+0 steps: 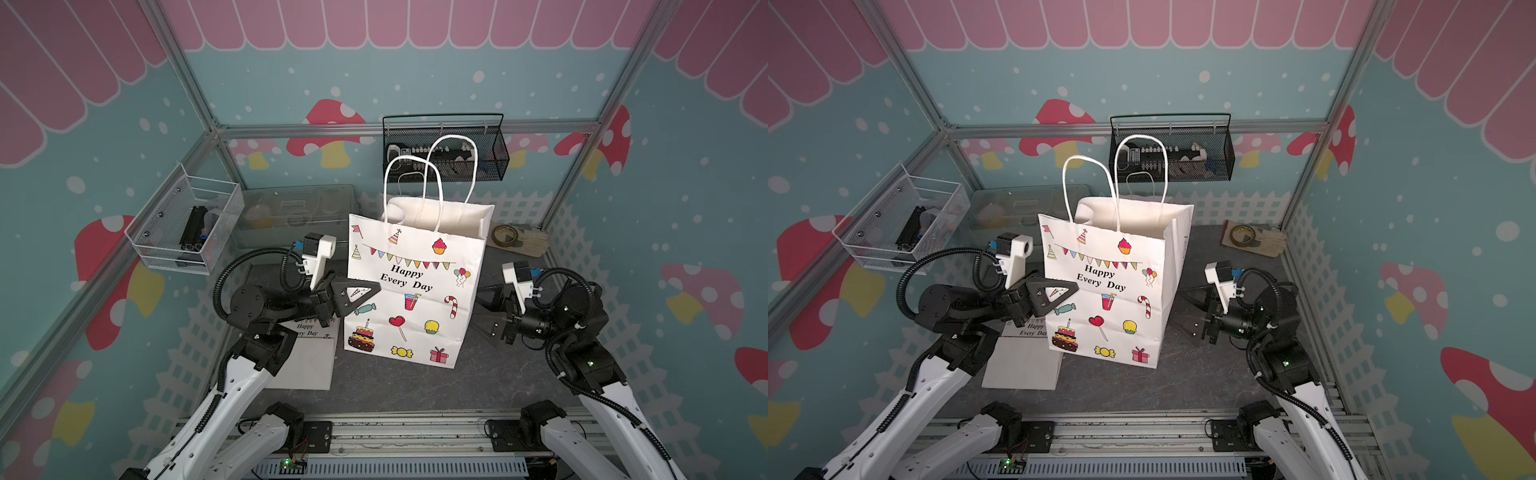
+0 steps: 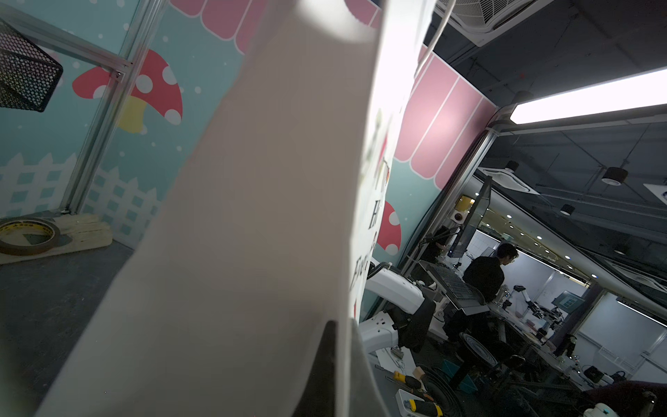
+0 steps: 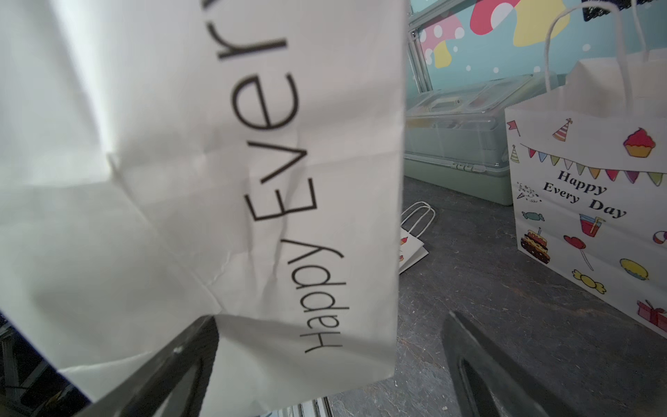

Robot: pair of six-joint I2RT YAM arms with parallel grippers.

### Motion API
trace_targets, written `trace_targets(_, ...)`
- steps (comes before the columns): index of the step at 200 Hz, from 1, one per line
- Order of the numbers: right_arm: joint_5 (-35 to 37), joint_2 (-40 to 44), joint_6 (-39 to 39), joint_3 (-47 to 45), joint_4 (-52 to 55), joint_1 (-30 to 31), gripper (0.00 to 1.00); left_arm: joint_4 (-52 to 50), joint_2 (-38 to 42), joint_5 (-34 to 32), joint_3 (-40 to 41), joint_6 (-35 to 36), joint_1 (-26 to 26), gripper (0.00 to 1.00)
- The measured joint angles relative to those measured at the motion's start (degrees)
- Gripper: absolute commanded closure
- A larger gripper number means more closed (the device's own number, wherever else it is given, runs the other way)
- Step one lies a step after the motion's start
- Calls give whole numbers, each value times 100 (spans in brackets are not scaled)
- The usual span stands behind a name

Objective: Put away the paper bag
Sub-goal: Press the paper bag.

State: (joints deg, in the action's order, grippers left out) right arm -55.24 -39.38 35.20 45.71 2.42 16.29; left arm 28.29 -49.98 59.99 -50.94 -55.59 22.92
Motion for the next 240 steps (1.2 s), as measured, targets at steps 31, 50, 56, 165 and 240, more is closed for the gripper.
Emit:
trace_targets(31,-13,-76,-20,4,-52,0,1,-212,-7,-39,0,177,4,100)
trace_targets(50,7,-142,-125,83,61,0,2,-260,-7,-42,0,219,4,100)
trace_targets(56,17,-155,-175,125,127,0,1,-273,-7,-42,0,227,4,100)
trace_targets(165,522,-350,-793,876,706,0,1,-321,-4,-39,13,247,4,100)
trace_targets(240,723,-621,-831,1043,592,0,1,-321,-4,-35,68,247,7,100)
